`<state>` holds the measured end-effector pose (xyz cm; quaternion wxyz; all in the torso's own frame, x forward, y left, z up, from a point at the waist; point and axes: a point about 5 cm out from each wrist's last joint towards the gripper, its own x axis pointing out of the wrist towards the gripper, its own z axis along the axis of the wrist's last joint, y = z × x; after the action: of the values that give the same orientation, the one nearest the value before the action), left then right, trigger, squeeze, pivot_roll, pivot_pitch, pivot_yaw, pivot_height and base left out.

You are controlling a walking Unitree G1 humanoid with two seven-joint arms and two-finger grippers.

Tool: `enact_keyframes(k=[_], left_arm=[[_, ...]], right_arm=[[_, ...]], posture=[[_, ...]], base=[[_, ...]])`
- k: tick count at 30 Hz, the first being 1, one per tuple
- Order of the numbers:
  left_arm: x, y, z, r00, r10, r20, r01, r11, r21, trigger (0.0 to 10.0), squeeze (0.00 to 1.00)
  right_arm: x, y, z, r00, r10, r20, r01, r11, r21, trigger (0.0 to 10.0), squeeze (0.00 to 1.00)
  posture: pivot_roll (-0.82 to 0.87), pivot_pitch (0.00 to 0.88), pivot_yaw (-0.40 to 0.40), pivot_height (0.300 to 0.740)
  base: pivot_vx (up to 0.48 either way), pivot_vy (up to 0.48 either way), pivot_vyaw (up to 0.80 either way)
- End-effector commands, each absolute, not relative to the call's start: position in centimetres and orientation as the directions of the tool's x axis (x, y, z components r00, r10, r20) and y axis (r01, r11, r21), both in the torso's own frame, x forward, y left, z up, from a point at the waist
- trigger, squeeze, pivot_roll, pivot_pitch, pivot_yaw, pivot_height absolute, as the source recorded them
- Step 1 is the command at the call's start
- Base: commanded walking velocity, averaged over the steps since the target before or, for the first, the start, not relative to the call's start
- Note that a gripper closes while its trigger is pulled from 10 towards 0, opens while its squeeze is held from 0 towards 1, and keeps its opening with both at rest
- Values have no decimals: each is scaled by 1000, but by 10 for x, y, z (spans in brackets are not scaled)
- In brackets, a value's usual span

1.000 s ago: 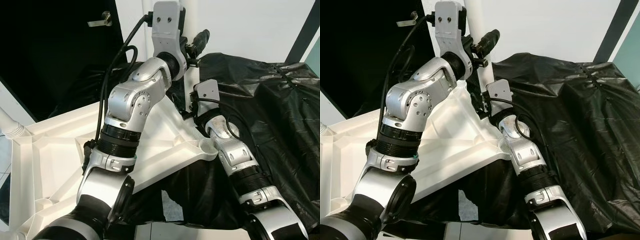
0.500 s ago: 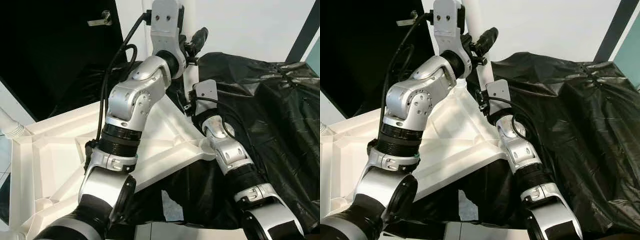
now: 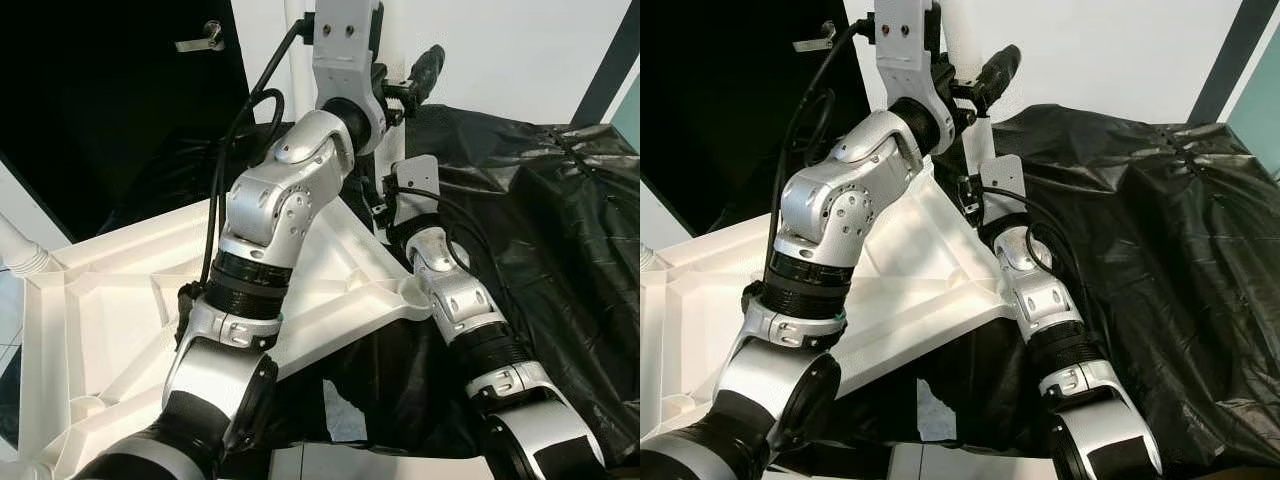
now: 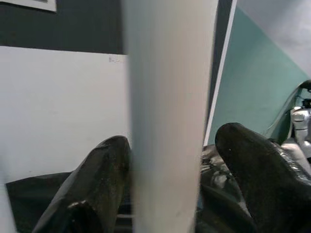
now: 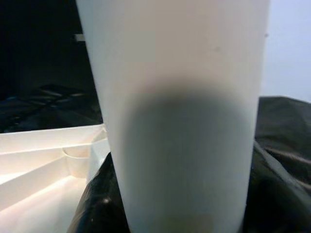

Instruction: Building children table

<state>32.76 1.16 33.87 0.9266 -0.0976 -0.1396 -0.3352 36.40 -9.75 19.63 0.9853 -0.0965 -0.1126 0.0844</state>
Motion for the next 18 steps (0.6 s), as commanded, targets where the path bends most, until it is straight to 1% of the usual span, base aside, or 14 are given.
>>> enact_keyframes(k=[1,5,10,14,18], left_arm=[[323,12,338,678,-653,339,701,713,-27,10000,0],[321,18,335,672,-649,356,697,717,-9,10000,0],[308,30,324,602,-691,400,738,672,50,10000,0],[307,33,315,612,-693,382,727,683,75,10000,0],[313,47,288,671,-670,319,690,721,63,10000,0]], right_arm=[[367,-99,201,964,163,209,-127,977,-173,10000,0],[366,-102,201,966,145,212,-116,983,-143,10000,0],[361,-104,202,959,143,244,-120,987,-107,10000,0],[358,-104,202,956,151,252,-128,986,-108,10000,0],[350,-103,200,947,162,278,-139,985,-100,10000,0]], posture=[[0,0,27,740],[1,0,29,740],[3,0,26,740],[6,0,24,740],[2,0,27,740]], base=[[0,0,0],[0,0,0],[0,0,0],[0,0,0],[0,0,0]])
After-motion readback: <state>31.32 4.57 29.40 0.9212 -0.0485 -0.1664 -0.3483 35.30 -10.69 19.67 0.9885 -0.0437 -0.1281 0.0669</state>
